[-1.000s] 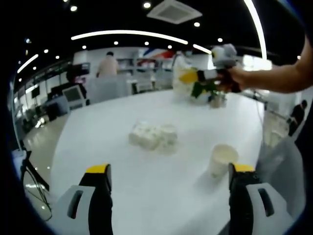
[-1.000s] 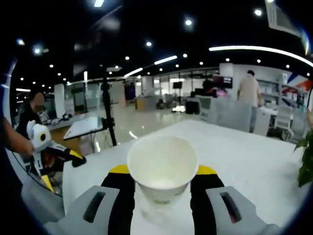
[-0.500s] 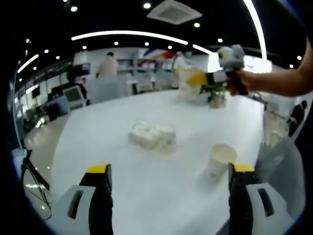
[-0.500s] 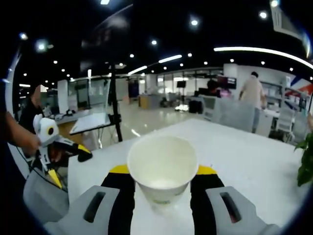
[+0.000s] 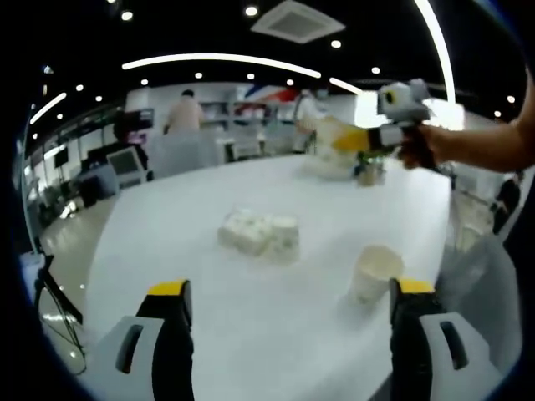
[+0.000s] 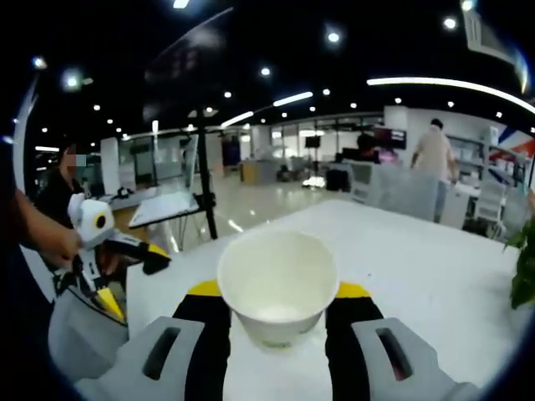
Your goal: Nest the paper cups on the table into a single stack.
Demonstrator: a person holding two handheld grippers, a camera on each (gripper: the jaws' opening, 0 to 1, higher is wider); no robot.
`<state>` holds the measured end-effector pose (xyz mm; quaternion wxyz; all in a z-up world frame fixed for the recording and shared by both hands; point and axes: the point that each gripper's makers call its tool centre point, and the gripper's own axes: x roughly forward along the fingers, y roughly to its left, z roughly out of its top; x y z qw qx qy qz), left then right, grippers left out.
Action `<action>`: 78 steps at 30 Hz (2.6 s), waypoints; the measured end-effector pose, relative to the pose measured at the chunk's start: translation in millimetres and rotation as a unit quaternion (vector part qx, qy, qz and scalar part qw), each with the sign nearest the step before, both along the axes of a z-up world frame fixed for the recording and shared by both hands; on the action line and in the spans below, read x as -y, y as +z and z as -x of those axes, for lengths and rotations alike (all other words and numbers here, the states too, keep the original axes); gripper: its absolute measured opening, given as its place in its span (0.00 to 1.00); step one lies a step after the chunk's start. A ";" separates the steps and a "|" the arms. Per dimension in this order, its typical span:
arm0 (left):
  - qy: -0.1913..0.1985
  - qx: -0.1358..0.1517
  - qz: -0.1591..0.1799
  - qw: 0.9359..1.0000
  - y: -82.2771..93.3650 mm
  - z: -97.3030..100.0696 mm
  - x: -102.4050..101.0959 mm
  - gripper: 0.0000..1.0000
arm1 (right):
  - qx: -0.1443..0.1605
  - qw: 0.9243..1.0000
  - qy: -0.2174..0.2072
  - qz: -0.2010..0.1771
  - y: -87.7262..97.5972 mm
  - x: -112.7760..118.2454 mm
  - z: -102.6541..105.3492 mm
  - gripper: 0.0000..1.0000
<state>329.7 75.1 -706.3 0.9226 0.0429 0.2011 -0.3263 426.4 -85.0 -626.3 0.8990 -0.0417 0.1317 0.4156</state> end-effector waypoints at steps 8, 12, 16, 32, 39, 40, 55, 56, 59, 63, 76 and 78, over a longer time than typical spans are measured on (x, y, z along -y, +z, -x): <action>-0.004 0.007 -0.001 1.000 -0.1 -1.0 4.3 0.98 | -0.001 1.000 0.008 0.001 -2.4 -1.9 15.0 0.41; -0.002 0.010 0.003 1.000 2.2 -1.9 4.7 0.98 | -0.005 1.000 0.011 -0.005 -2.3 -3.6 23.7 0.41; -0.003 0.010 0.002 1.000 1.7 0.1 4.6 0.98 | -0.003 1.000 0.022 -0.001 -3.1 -7.2 34.5 0.41; -0.009 0.007 -0.018 1.000 -6.1 6.7 -2.6 0.99 | -0.018 0.998 0.053 0.002 -11.5 -12.5 66.4 0.42; -0.016 0.006 -0.027 0.999 -8.2 7.3 -1.0 0.99 | -0.015 0.998 0.067 0.002 -14.2 -17.5 81.5 0.41; -0.015 0.005 -0.027 1.000 -8.4 6.8 -1.0 0.99 | -0.012 0.997 0.070 0.005 -14.1 -18.4 83.4 0.41; -0.011 0.000 -0.025 1.000 -9.8 5.9 -4.9 0.99 | -0.012 0.996 0.094 -0.003 -11.7 -22.1 116.0 0.42; -0.011 -0.001 -0.024 1.000 -10.1 6.5 -4.8 0.99 | -0.010 0.995 0.095 0.000 -12.1 -22.1 117.9 0.42; -0.014 -0.004 -0.024 1.000 -12.0 9.0 -3.9 0.99 | -0.011 0.995 0.100 0.000 -12.5 -22.7 121.4 0.42; -0.013 -0.006 -0.023 1.000 -12.4 9.8 -4.2 0.99 | -0.010 0.995 0.101 -0.005 -11.1 -23.2 122.7 0.42; -0.013 -0.007 -0.022 1.000 -12.0 10.4 -3.2 0.98 | -0.007 0.995 0.098 -0.011 -20.2 -23.3 120.6 0.41; -0.013 -0.008 -0.022 1.000 -12.6 10.9 -3.1 0.98 | -0.008 0.995 0.094 -0.014 -23.0 -21.7 118.2 0.41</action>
